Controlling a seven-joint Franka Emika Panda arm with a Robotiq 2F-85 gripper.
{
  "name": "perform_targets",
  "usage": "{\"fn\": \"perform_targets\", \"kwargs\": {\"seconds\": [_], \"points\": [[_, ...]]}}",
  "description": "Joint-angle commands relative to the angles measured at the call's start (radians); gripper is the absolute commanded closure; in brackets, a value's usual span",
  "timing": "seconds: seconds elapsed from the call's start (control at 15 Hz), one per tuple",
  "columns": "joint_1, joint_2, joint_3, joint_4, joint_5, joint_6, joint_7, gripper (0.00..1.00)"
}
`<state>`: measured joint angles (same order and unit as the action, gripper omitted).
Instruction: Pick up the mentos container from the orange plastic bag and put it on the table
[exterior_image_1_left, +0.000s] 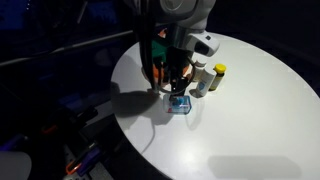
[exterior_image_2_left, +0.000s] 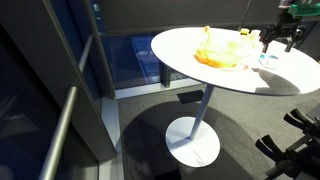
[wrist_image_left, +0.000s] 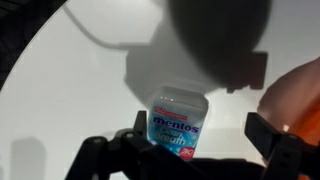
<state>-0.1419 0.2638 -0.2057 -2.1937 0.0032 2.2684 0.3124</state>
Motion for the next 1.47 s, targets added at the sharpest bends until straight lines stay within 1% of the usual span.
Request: {"fn": "perform_targets", "kwargs": {"seconds": [0.0, 0.33, 0.53, 0.87, 1.13, 1.2, 1.4], "points": [[0.01, -0.115, 0.019, 0.0, 0.003, -0.118, -0.046, 0.0], [0.034, -0.247, 0.062, 0.01, -0.016, -0.234, -0.144, 0.0], [0.054, -0.326, 0.093, 0.004, -0.035, -0.295, -0.154, 0.0], [0.074, -0.424, 0.133, 0.009, -0.03, -0.382, -0.14, 0.0], [0.074, -0.462, 0.15, 0.017, -0.027, -0.423, -0.133, 0.0], [0.072, -0.443, 0.148, 0.01, -0.015, -0.392, -0.135, 0.0], [0.073, -0.446, 0.149, 0.007, -0.015, -0.394, -0.135, 0.0]]}}
